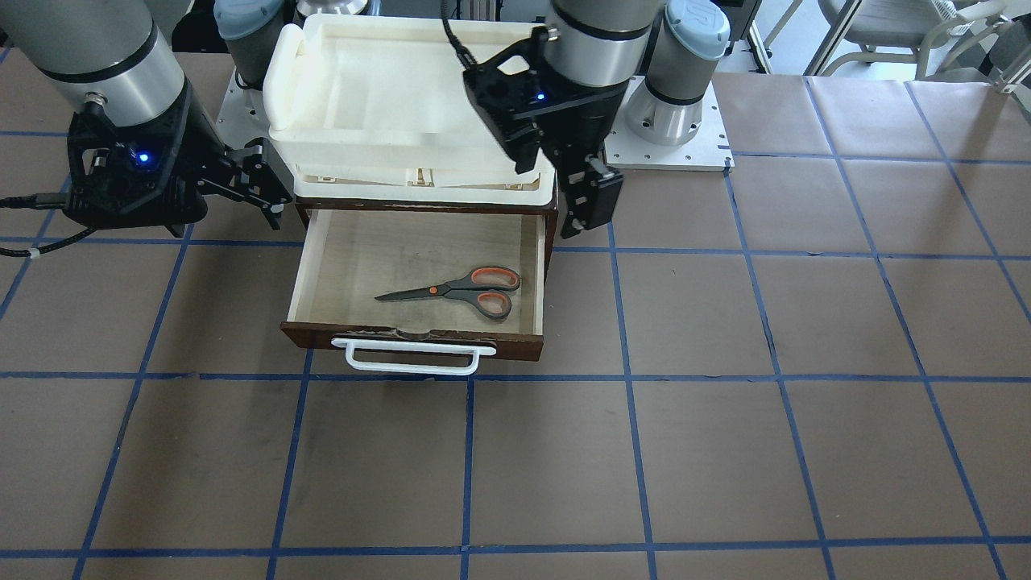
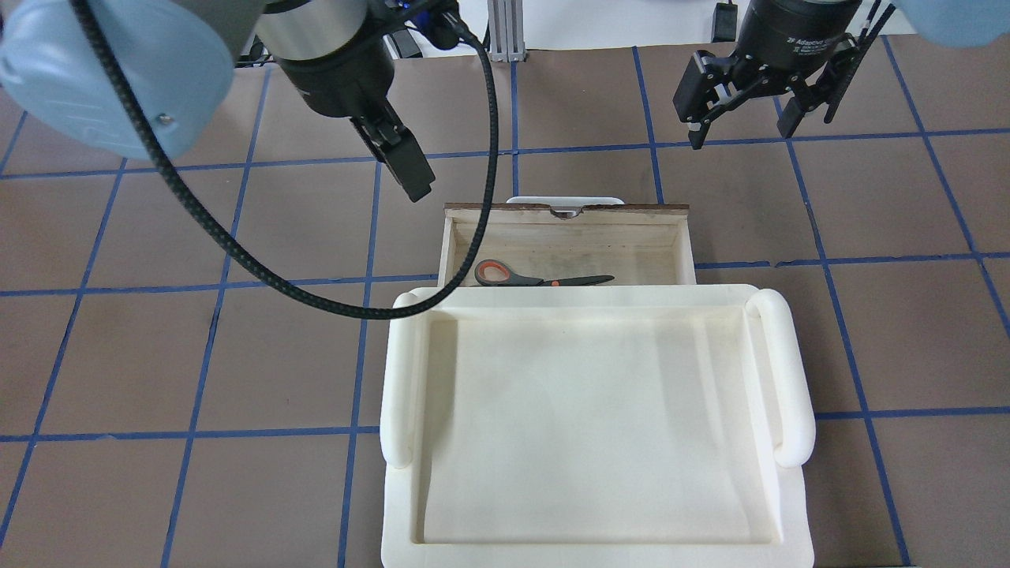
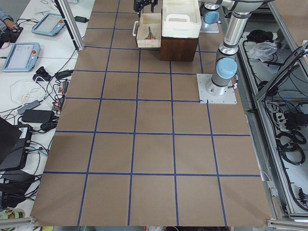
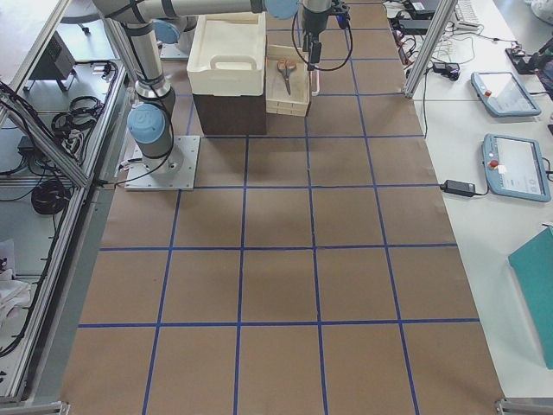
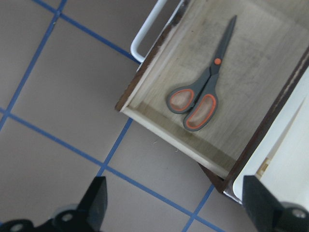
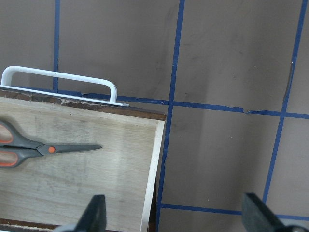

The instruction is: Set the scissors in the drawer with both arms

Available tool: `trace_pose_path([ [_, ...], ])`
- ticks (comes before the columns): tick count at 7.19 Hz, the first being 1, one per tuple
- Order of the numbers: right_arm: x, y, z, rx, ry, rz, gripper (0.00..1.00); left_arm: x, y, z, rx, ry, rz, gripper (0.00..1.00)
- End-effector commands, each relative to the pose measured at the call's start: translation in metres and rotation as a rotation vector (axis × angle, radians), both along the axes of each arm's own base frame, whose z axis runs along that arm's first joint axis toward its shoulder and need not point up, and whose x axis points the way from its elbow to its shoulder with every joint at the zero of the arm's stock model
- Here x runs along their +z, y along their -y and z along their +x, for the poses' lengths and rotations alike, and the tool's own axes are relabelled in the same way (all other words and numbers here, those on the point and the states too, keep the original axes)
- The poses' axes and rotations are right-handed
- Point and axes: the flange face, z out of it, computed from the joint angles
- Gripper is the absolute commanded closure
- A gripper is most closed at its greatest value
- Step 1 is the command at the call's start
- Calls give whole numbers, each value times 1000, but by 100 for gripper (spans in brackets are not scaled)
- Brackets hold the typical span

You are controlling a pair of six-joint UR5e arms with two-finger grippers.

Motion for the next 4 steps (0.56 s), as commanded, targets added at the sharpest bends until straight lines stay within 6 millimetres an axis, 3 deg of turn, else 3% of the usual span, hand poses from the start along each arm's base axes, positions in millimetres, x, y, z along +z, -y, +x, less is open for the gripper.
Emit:
trace_pose_path([
  [1, 1, -1, 0, -3, -1, -2, 0, 7, -7, 44, 418, 54, -12, 0],
  [3, 0, 0, 0, -30, -2, 3, 0, 14, -7, 86, 588, 42, -8, 0],
  [4, 0, -1, 0, -31, -2, 4, 0, 8, -10, 95, 637, 43, 6, 0],
])
